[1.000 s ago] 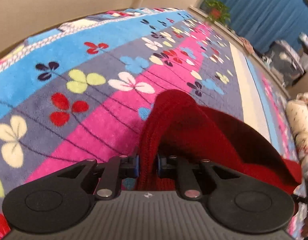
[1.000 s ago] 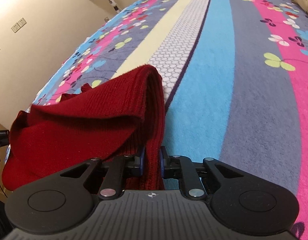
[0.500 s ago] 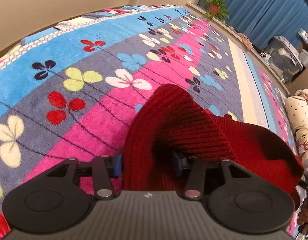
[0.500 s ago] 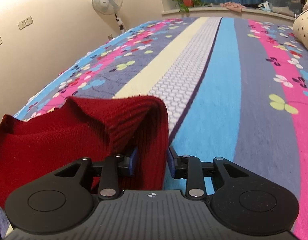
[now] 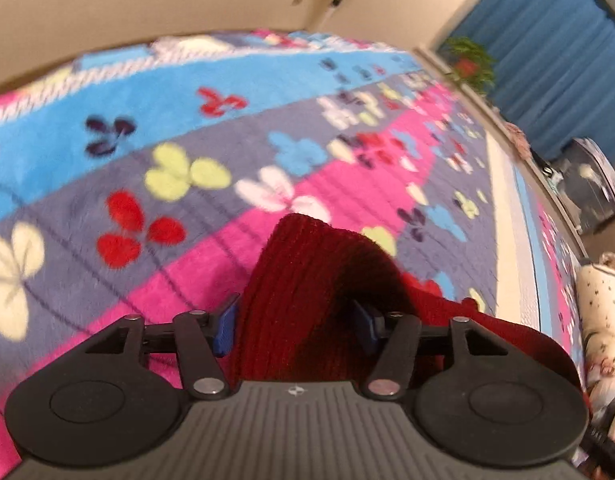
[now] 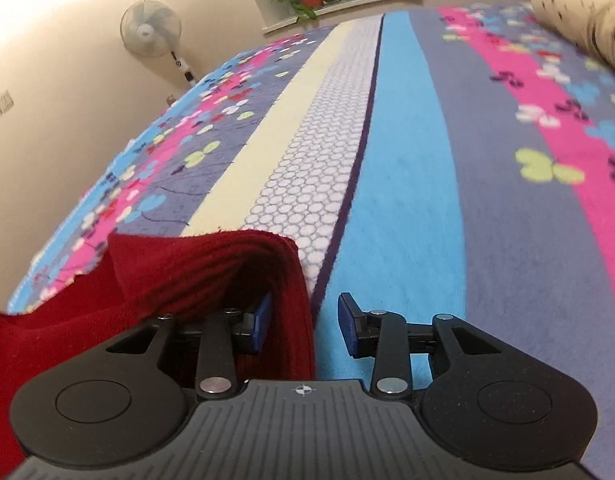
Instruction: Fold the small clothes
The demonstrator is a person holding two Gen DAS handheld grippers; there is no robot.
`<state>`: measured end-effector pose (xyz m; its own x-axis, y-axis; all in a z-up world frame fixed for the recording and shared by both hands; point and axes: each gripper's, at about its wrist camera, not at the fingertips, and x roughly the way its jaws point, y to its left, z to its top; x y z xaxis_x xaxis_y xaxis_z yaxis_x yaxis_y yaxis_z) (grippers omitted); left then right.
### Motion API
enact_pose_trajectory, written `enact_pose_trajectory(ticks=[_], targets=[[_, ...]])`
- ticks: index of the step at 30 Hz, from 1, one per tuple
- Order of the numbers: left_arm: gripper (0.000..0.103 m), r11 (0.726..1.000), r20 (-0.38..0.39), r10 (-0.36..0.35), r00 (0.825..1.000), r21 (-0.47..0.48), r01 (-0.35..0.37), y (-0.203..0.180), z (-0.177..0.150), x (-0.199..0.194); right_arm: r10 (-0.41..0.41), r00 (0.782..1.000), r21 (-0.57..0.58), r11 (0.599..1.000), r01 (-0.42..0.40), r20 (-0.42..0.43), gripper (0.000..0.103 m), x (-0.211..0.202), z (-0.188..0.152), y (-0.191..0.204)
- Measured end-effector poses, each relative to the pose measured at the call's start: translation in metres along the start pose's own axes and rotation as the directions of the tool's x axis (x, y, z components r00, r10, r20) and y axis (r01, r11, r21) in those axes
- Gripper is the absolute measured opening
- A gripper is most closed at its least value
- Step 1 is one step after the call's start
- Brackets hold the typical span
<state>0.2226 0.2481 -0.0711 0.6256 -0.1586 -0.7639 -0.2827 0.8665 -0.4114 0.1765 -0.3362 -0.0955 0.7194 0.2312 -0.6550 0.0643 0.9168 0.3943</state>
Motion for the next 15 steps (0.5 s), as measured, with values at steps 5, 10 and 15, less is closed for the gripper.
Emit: enact_pose_trajectory(ticks=[5, 10, 15], targets=[[0.061, 0.999, 0.003, 0.001, 1.0, 0.051, -0.001, -0.008, 0.001, 0.003, 0.039, 0.999, -0.083, 0.996, -0.038, 0.003, 0.039, 0.0, 0.0, 0.011], [0.061, 0.997, 0.021, 0.0, 1.0, 0.079, -0.002, -0.012, -0.003, 0.0, 0.005, 1.0, -0.279, 0.96, 0.0, 0.016, 0.039, 0.004, 0.008, 0.039], [0.061, 0.994, 0.026, 0.004, 1.0, 0.107, -0.006, -0.012, -0.004, -0.002, -0.048, 0.999, -0.293, 0.955, 0.05, 0.014, 0.04, 0.022, 0.016, 0.044]])
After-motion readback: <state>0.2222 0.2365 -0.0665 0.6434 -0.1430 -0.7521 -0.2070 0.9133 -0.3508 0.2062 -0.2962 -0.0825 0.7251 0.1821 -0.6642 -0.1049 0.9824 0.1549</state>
